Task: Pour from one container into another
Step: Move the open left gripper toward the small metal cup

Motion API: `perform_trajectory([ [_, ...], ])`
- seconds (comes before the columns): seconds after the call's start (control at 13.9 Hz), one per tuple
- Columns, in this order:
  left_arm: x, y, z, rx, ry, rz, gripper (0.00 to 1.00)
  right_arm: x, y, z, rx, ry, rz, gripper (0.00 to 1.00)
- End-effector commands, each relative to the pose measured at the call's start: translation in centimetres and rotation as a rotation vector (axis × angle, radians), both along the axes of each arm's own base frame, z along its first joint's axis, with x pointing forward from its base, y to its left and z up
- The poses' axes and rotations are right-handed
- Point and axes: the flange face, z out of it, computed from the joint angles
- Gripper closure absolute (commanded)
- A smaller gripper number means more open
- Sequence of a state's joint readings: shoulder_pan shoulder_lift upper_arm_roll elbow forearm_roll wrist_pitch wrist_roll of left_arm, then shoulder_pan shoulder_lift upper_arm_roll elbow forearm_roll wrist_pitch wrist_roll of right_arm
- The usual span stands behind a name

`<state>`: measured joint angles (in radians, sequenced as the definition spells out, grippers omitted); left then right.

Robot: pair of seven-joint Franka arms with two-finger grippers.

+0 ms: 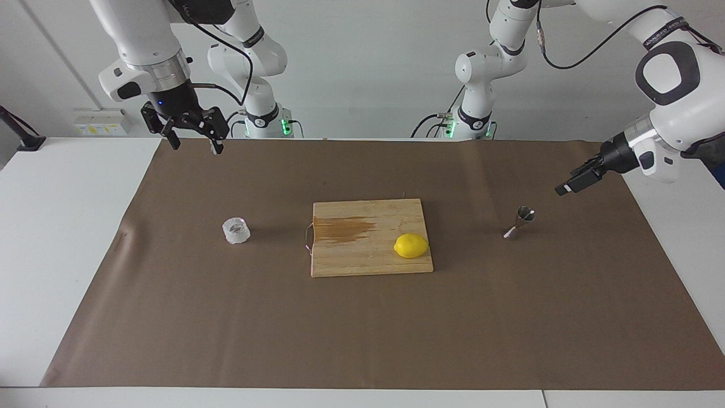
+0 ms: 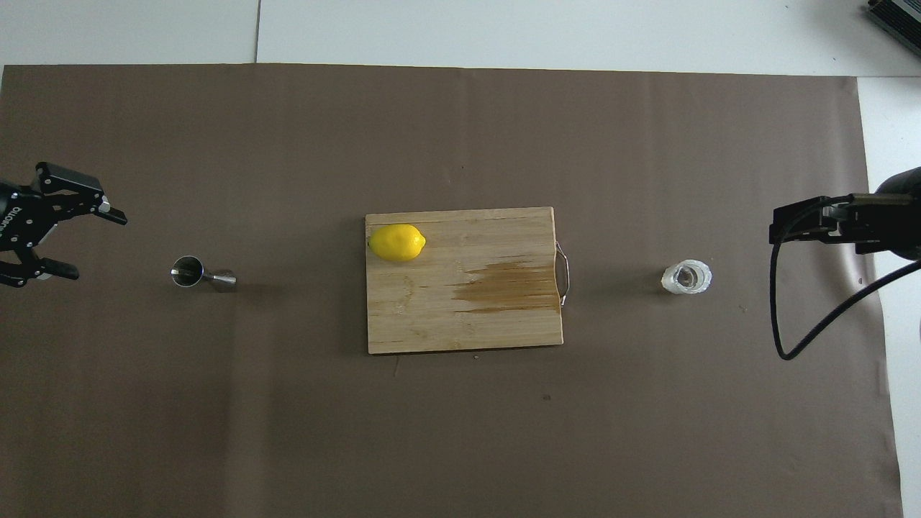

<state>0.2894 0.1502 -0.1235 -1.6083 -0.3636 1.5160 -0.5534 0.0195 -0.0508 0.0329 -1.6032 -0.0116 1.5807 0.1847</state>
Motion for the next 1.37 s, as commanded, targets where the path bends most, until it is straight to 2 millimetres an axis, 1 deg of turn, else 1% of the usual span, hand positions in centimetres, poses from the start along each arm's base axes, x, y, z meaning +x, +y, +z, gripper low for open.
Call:
perform_trajectory([
  [0.0, -0.7, 1.8, -1.5, -0.08, 0.07, 0.195, 0.0, -0.7, -0.2, 0.0, 0.022, 0.005, 0.018, 0.0],
  [0.07, -1.0, 1.8, -1.5, -0.11, 0.087, 0.265, 0.0, -0.7, -0.3, 0.1, 0.022, 0.003, 0.016, 0.0],
  [0.14, -1.3, 1.7, -2.0, -0.133, 0.112, 0.329, 0.0, -0.7, -0.2, 0.0, 0.022, 0.005, 0.018, 0.0],
  [0.29, -2.2, 2.5, -2.9, -0.202, 0.156, 0.502, 0.0, -0.7, -0.3, 0.1, 0.022, 0.003, 0.016, 0.0],
  [0.5, -4.0, 3.8, -4.3, -0.273, 0.206, 0.674, 0.0, -0.7, -0.3, 0.1, 0.022, 0.003, 0.016, 0.0],
  [0.72, -6.1, 4.7, -6.0, -0.372, 0.273, 0.887, 0.0, -0.7, -0.3, 0.1, 0.022, 0.003, 0.014, 0.0],
  [0.79, -6.9, 4.7, -6.9, -0.381, 0.288, 0.933, 0.0, -0.7, -0.3, 0.1, 0.022, 0.003, 0.016, 0.0],
  [0.94, -9.0, 5.8, -8.7, -0.424, 0.314, 1.063, 0.0, -0.7, -0.3, 0.1, 0.022, 0.003, 0.016, 0.0],
  [1.15, -11.3, 5.6, -11.2, -0.484, 0.36, 1.26, 0.0, -0.7, -0.2, 0.1, 0.022, 0.003, 0.018, 0.0],
  [1.22, -12.0, 5.4, -12.0, -0.492, 0.363, 1.289, 0.0, -0.7, -0.2, 0.1, 0.022, 0.003, 0.018, 0.0],
  [1.29, -12.1, 5.2, -12.3, -0.495, 0.357, 1.304, 0.0, -0.7, -0.2, 0.1, 0.022, 0.003, 0.018, 0.0],
])
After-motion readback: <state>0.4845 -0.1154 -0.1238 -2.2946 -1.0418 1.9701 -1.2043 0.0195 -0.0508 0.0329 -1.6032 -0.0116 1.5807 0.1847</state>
